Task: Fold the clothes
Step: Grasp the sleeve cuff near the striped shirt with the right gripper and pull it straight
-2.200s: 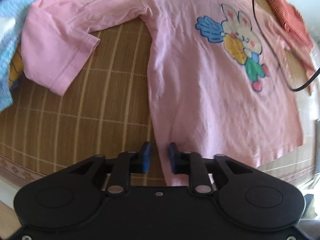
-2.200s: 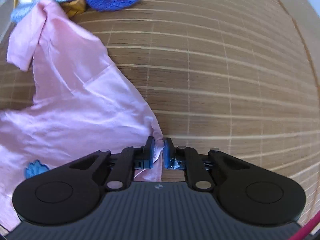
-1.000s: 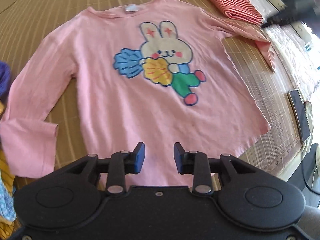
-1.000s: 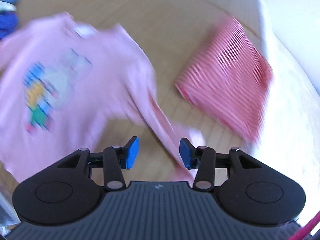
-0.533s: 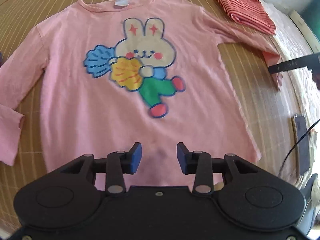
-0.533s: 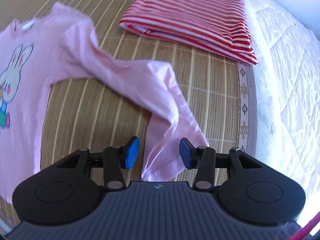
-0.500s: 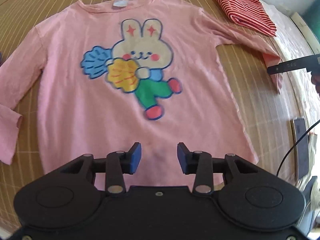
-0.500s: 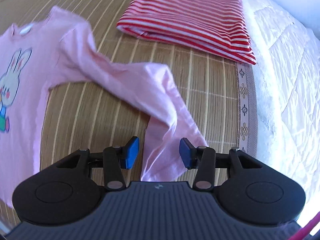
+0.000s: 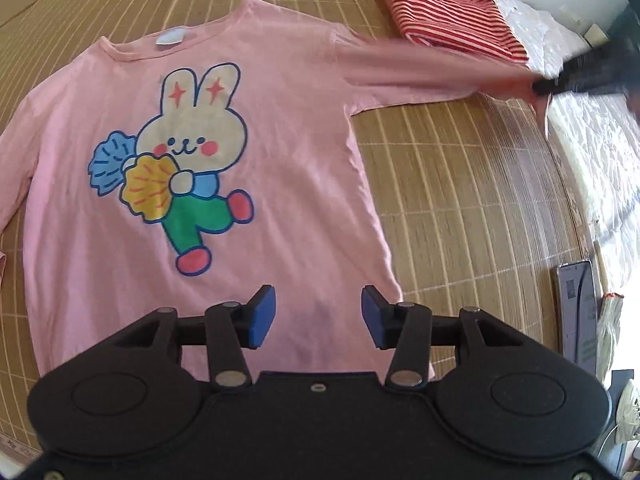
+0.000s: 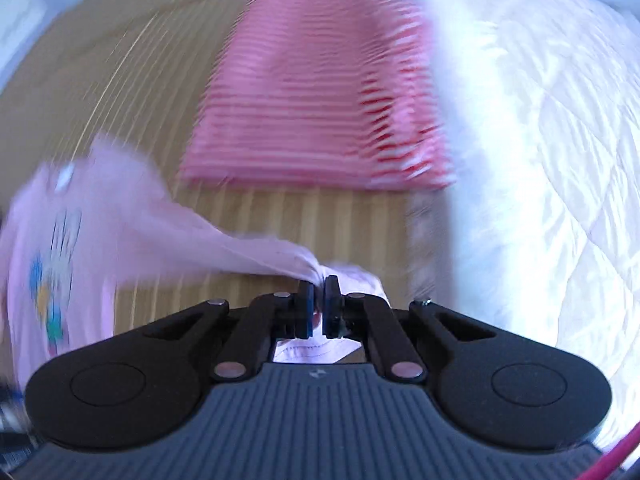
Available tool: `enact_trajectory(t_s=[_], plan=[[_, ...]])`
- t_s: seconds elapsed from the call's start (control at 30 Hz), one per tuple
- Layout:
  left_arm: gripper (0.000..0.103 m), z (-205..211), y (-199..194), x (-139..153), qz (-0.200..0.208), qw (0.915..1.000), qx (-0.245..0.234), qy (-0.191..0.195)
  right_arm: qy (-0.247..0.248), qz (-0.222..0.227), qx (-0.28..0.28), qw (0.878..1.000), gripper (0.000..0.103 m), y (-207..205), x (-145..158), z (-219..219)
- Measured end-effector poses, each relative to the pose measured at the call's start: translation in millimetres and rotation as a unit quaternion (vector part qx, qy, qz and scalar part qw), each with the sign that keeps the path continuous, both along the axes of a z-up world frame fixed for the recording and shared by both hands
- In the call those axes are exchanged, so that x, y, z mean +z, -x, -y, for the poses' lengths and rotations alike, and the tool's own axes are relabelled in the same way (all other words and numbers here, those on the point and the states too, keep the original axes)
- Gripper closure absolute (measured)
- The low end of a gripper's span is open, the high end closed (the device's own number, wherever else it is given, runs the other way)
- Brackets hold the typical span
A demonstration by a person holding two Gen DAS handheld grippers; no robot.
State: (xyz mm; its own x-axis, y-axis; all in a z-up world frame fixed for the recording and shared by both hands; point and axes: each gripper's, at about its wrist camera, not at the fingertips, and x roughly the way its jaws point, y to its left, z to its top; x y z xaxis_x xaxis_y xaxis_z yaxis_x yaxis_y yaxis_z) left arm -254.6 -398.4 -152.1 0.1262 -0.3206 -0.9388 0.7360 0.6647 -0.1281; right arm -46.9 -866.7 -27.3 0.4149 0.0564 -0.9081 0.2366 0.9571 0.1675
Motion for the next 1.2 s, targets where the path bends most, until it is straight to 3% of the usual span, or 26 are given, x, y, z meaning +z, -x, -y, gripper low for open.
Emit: enact_trajectory(t_s=[0.13,0.2,0.23,0.43,0.53,0.63,0.77,0.93,1.03,1.07,1.1,1.13,1.2], plan=[[0.053,2,6,-1,-0.004,1.0,-0.003,-0.007,0.004,-0.007,-0.023,1.0,0.085,-8,-2,31],[0.052,3,9,-2,-0.003,0.9999,-0.005,-0.011,-0.001,-0.006,-0.019,1.0,0.057,-5,1,38],[0.052,3,10,-4,-0.003,0.9999,-0.005,-0.015,0.007,-0.005,-0.009,1.0,0.054,-3,3,40],[0.052,2,10,-10,-0.007,0.9996,0.005,-0.028,0.087,-0.016,0.027,0.996,0.052,5,5,53],[0.052,3,11,-11,-0.006,0.9995,0.003,-0.032,0.087,-0.02,0.016,0.996,0.052,8,3,68],[0.052,5,14,-12,-0.008,0.9994,0.003,-0.033,0.103,-0.029,0.063,0.992,0.052,13,-1,66],[0.052,7,16,-14,-0.01,0.9994,0.002,-0.034,0.152,-0.041,0.203,0.967,0.052,24,-17,35],[0.052,11,19,-15,-0.013,0.9993,0.003,-0.036,0.194,-0.037,0.357,0.913,0.052,26,-32,-11],[0.052,12,22,-15,-0.014,0.9992,-0.001,-0.037,0.209,-0.039,0.41,0.887,0.056,21,-47,-22],[0.052,12,23,-15,-0.014,0.9992,-0.001,-0.037,0.21,-0.04,0.422,0.881,0.073,19,-51,-24],[0.052,13,24,-15,-0.014,0.9992,-0.002,-0.038,0.212,-0.041,0.423,0.88,0.089,18,-54,-25],[0.052,13,24,-15,-0.014,0.9992,-0.002,-0.038,0.215,-0.042,0.418,0.882,0.093,17,-55,-24],[0.052,13,25,-15,-0.015,0.9991,-0.001,-0.039,0.188,-0.052,0.391,0.9,0.099,13,-51,-18]])
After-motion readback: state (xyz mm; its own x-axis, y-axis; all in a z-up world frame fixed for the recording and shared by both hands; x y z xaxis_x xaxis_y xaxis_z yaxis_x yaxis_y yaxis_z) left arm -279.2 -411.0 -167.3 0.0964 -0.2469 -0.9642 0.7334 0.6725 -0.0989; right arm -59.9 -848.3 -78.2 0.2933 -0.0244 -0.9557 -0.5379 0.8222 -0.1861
